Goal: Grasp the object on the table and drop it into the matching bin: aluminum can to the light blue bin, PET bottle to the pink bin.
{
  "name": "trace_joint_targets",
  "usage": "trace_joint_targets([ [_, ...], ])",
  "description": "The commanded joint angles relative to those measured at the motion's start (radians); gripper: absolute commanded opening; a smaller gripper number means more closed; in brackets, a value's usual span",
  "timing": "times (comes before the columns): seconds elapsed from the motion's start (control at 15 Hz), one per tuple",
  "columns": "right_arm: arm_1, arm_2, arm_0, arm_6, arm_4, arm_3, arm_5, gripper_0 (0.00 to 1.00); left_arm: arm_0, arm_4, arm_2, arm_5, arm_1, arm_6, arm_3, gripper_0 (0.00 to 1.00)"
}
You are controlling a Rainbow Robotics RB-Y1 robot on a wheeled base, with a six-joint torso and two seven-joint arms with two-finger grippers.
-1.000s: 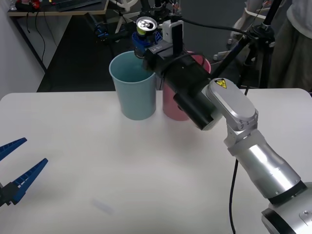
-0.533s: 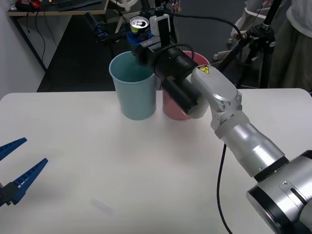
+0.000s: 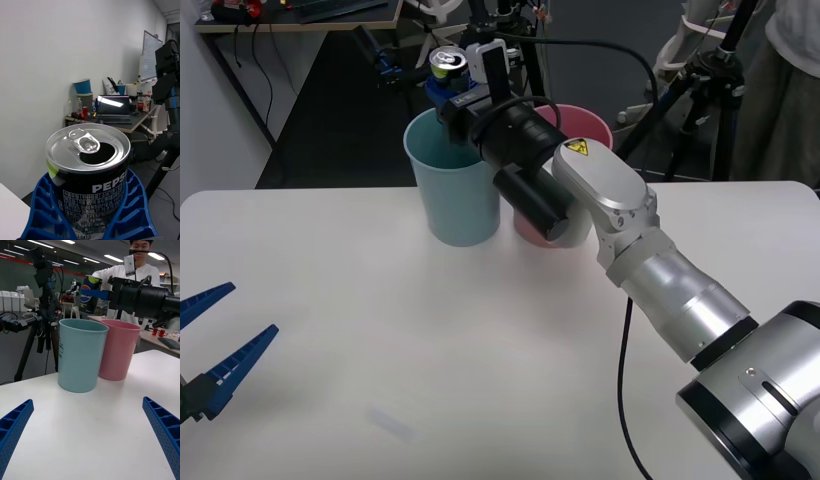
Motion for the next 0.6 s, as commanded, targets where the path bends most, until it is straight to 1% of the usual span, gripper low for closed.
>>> trace_joint_targets([
  [0.07,0.000,0.000,-0.001,-0.005,-0.002,0.000,0.002,0.00,0.000,0.000,0.000,0.000,0.000,0.000,0.000,1.00],
  [0.13,0.002,0.000,-0.001,-0.005,-0.002,0.000,0.005,0.00,0.000,0.000,0.000,0.000,0.000,0.000,0.000,1.00],
  [0.2,0.000,0.000,-0.001,-0.003,0.000,0.000,0.005,0.18,0.000,0.000,0.000,0.000,0.000,0.000,0.000,1.00],
  [0.27,0.002,0.000,-0.001,0.000,0.000,0.000,0.005,0.90,0.000,0.000,0.000,0.000,0.000,0.000,0.000,1.00],
  [0.33,0.002,0.000,-0.001,0.001,0.000,0.000,0.005,1.00,0.000,0.000,0.000,0.000,0.000,0.000,0.000,1.00],
  [0.6,0.000,0.000,-0.001,0.003,0.002,0.000,-0.003,1.00,0.000,0.000,0.000,0.000,0.000,0.000,0.000,1.00],
])
